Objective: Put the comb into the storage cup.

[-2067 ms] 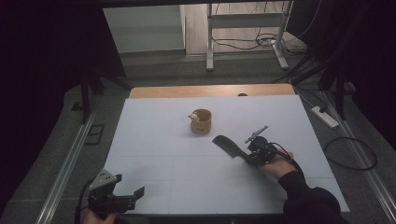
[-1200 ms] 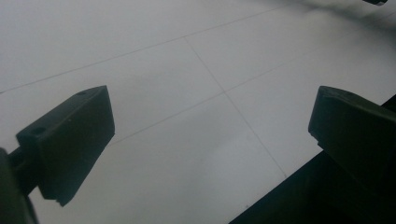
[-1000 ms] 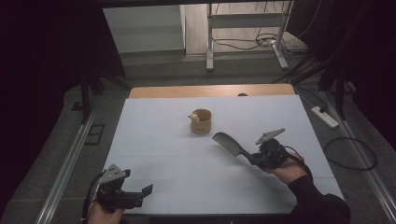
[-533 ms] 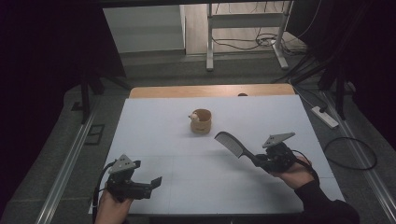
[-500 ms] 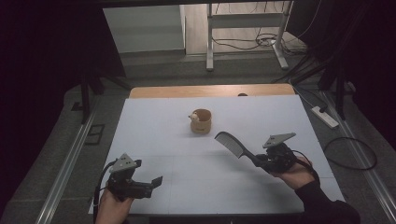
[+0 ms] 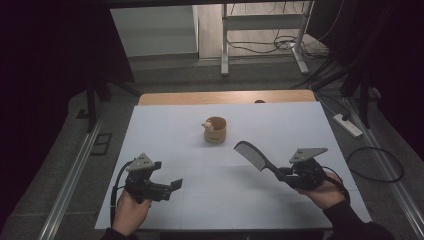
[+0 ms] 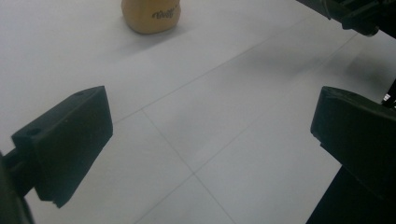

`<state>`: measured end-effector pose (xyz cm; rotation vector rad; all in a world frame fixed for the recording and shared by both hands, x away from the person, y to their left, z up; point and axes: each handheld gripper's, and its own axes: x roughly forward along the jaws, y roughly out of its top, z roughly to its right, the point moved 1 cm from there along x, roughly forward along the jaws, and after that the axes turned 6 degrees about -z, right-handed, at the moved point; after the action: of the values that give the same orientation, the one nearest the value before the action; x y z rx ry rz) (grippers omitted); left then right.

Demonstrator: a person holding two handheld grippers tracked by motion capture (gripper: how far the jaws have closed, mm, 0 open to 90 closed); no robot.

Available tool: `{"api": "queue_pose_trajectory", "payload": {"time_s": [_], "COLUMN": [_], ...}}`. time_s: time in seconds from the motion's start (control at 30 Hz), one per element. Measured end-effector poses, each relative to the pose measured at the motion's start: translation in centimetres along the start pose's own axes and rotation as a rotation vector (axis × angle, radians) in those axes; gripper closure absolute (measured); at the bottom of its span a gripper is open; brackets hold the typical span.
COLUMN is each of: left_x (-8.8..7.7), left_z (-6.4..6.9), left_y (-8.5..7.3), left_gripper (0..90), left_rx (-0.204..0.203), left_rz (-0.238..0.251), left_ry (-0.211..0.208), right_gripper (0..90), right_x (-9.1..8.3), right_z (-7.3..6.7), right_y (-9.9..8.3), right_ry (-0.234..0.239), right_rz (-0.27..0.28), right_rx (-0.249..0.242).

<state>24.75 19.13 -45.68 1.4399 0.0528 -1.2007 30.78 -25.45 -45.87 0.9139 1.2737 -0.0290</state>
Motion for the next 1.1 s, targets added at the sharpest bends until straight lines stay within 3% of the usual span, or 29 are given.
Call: {"api": "queue_pose_trajectory", "payload": {"time_s": [0.2, 0.47, 0.9, 1.1], "left_x": [0.9, 2.0, 3.2, 4.0], "left_z": [0.1, 0.4, 0.6, 1.0], "left_y": [1.3, 3.1, 5.3, 6.3], "left_gripper": [0.0, 0.0, 0.0, 0.0], "left_rx": [0.001, 0.001, -0.036, -0.015], "left_rz": [0.016, 0.039, 0.046, 0.052], "left_ry": [-0.032, -0.110, -0.179, -0.214], "right_gripper": [72.4, 72.4, 72.4, 72.4], "right_x": [-0.7, -1.3, -1.9, -1.9], "right_z": [-0.3, -0.8, -1.8, -2.2], "right_y": [-0.5, -0.9, -1.1, -1.0], "right_ry": [-0.003, -0.011, -0.019, -0.021], "right_rz": [0.027, 0.049, 0.093, 0.117], "right_rx": [-0.001, -0.008, -0.044, -0.067]}}
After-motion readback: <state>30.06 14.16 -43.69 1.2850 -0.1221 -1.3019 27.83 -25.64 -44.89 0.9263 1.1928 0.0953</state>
